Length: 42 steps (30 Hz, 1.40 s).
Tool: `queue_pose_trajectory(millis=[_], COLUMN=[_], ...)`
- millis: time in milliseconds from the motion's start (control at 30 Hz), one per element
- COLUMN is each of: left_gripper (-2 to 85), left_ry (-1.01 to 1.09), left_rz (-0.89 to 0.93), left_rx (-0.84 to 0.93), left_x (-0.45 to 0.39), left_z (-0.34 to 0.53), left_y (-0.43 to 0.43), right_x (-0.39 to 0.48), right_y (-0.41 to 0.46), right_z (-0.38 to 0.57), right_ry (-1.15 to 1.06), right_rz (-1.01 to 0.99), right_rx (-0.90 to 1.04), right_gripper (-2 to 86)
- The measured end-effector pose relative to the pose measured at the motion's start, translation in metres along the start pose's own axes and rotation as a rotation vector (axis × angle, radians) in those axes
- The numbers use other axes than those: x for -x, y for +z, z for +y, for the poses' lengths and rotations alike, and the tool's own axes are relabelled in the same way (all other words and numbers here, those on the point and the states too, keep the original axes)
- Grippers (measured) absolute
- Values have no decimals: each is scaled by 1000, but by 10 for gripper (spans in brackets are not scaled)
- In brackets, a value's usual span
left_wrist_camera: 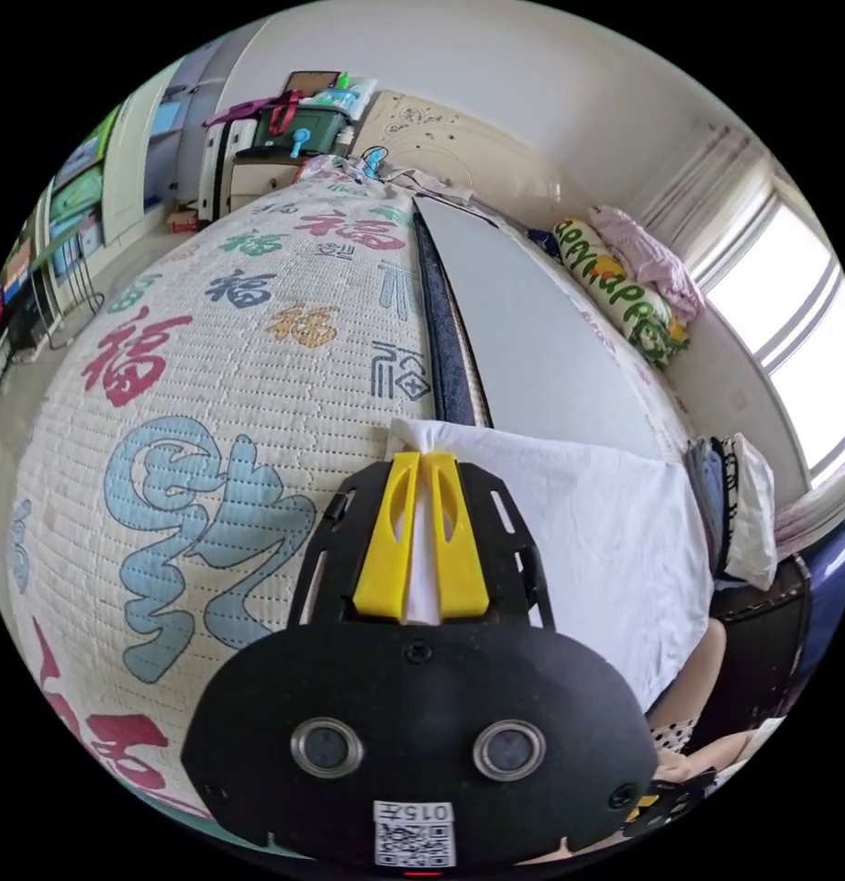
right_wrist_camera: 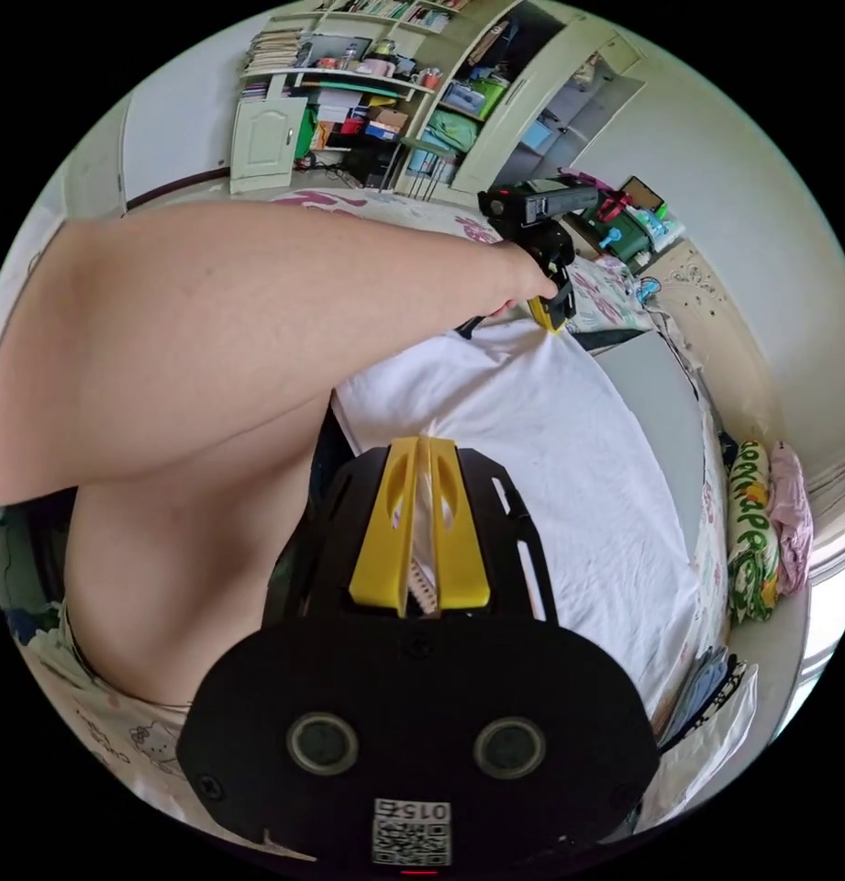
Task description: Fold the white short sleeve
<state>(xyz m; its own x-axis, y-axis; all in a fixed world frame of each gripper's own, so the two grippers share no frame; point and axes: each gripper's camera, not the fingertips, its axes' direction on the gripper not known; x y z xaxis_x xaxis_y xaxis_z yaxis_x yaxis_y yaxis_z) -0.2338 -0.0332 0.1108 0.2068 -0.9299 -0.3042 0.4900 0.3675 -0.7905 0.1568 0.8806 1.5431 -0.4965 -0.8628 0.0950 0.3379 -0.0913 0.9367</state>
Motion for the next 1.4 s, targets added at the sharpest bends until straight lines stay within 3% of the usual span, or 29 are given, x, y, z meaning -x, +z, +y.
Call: queue_pose_trajectory(millis=[167, 300, 433, 567, 633, 733, 867, 1000, 1133, 1300, 1400], left_gripper=[0, 32, 85, 113, 108, 93, 87, 81, 76, 73, 71], left_ry=[-34, 16, 141, 308, 381, 614, 884, 1090, 1168, 1214, 1223], left_rz=[29, 66, -54, -52, 28, 164, 349, 450, 471, 442, 423], left_rx=[-54, -343, -639, -860, -833, -639, -395, -103, 116, 274, 257], left_x=[-5, -14, -53, -100, -119, -176, -245, -317, -360, -390, -395], left_z=[-7, 15, 57, 98, 99, 84, 68, 51, 25, -3, -20], left_y=[-74, -189, -280, -332, -341, -340, -319, -282, -249, -225, -232], right_x=[0, -30, -61, -112, -156, -229, -273, -280, -285, -289, -286], right_y=[-79, -163, -273, -363, -388, -402, -424, -459, -496, -585, -622], right_z=[-2, 22, 49, 68, 67, 74, 74, 39, -27, -84, -110], right_ry=[170, 308, 403, 689, 847, 1077, 1272, 1281, 1234, 1222, 1215], right_rz=[-8, 16, 297, 558, 422, 108, -22, -105, -116, -35, -80], right_rx=[-91, -222, -477, -614, -506, -326, -156, -100, 54, 51, 91], right_gripper=[66, 77, 111, 108, 109, 116, 116, 109, 24, 0, 4])
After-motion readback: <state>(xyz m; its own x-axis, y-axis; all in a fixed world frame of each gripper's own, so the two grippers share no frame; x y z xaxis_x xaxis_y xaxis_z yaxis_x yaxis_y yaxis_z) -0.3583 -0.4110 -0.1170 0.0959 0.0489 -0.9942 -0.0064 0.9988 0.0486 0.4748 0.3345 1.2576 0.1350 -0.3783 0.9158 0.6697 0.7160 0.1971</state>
